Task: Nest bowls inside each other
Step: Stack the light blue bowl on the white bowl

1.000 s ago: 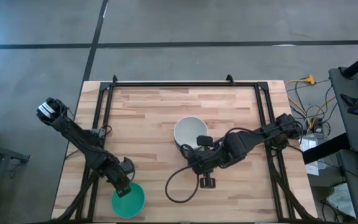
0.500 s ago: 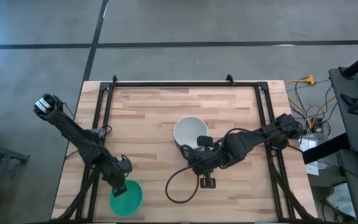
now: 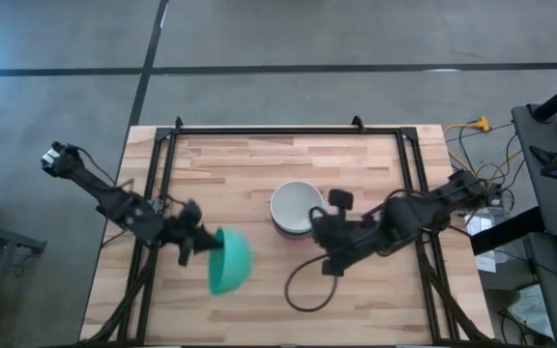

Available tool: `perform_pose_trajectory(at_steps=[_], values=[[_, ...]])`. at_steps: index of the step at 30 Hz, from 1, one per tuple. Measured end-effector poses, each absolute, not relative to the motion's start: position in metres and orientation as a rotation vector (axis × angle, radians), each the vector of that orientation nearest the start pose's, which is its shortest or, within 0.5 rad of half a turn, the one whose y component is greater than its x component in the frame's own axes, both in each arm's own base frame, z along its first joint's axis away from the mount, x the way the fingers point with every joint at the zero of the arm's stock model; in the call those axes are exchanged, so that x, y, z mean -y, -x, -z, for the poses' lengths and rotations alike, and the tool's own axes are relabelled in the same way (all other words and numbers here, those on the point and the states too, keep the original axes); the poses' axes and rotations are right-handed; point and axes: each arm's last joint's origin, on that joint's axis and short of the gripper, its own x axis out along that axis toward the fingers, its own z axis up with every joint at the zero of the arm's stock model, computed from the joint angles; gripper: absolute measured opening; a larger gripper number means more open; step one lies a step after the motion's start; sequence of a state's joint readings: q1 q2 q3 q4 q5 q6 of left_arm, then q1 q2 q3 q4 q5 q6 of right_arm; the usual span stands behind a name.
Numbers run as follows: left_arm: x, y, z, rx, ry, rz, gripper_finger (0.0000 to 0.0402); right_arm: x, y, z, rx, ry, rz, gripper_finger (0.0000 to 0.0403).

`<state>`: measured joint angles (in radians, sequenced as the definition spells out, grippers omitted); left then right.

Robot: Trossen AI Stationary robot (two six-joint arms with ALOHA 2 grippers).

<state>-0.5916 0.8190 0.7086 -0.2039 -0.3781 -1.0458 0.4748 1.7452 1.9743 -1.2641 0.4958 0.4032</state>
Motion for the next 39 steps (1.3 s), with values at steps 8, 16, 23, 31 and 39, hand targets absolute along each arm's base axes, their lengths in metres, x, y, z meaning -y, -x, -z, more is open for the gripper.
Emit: perform_pose_trajectory(at_steps=[8,16,23,31,39], values=[[0.056,-0.179,-0.349,0.095,0.782,0.141,0.0002,-0.133,-0.260,-0.413,-0.682,0.056,0.192,0.0018],[0.021,-0.246,-0.352,-0.137,0.915,0.251,0.0002,-0.110,-0.212,-0.403,-0.406,-0.137,0.128,0.0018],[0.001,-0.320,-0.362,-0.484,0.939,0.378,0.0001,-0.094,-0.185,-0.385,-0.281,-0.225,0.102,0.0018],[-0.030,-0.370,-0.387,-0.807,0.770,0.180,0.0001,-0.082,-0.167,-0.364,-0.292,-0.244,0.108,0.0018],[-0.068,-0.395,-0.399,-0.928,0.630,-0.053,0.0001,-0.076,-0.156,-0.358,-0.286,-0.245,0.105,0.0018]])
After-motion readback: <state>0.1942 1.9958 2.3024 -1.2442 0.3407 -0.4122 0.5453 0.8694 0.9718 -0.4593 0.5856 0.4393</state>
